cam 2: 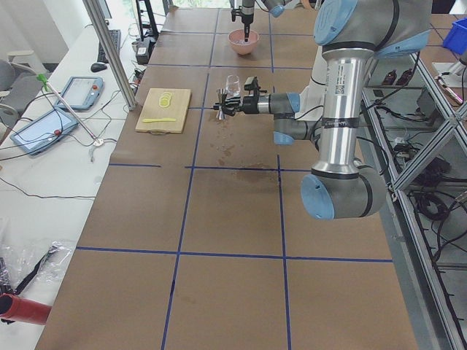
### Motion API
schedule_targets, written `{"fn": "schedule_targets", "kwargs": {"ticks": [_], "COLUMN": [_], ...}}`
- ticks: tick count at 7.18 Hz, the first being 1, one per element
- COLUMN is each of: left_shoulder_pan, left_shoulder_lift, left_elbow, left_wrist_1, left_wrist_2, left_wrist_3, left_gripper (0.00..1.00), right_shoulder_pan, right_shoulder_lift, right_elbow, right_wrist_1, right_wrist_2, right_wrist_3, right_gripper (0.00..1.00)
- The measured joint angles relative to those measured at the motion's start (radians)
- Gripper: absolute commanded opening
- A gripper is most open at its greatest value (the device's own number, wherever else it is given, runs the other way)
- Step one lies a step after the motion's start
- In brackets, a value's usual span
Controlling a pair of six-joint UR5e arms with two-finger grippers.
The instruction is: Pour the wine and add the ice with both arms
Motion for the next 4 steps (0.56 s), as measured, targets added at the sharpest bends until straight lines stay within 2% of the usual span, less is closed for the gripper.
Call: {"fn": "schedule_targets", "kwargs": {"ticks": [2, 4], "left_shoulder_pan": [0.001, 0.002], "left_shoulder_lift": [0.04, 0.086], "left_elbow": [0.009, 0.022], "left_wrist_1": [0.0, 0.0], "left_wrist_2": [-0.002, -0.034], "left_wrist_3": [-0.04, -0.163], "left_gripper": [0.0, 0.0], "right_shoulder_pan": [0.016, 0.056], "right_shoulder_lift": [0.0, -0.001], "right_elbow": [0.053, 0.103], "right_wrist_1": [-0.007, -0.009], "right_wrist_2": [0.017, 0.036], "right_wrist_3": [0.0, 0.001], "right_gripper": [0.0, 0.0]}}
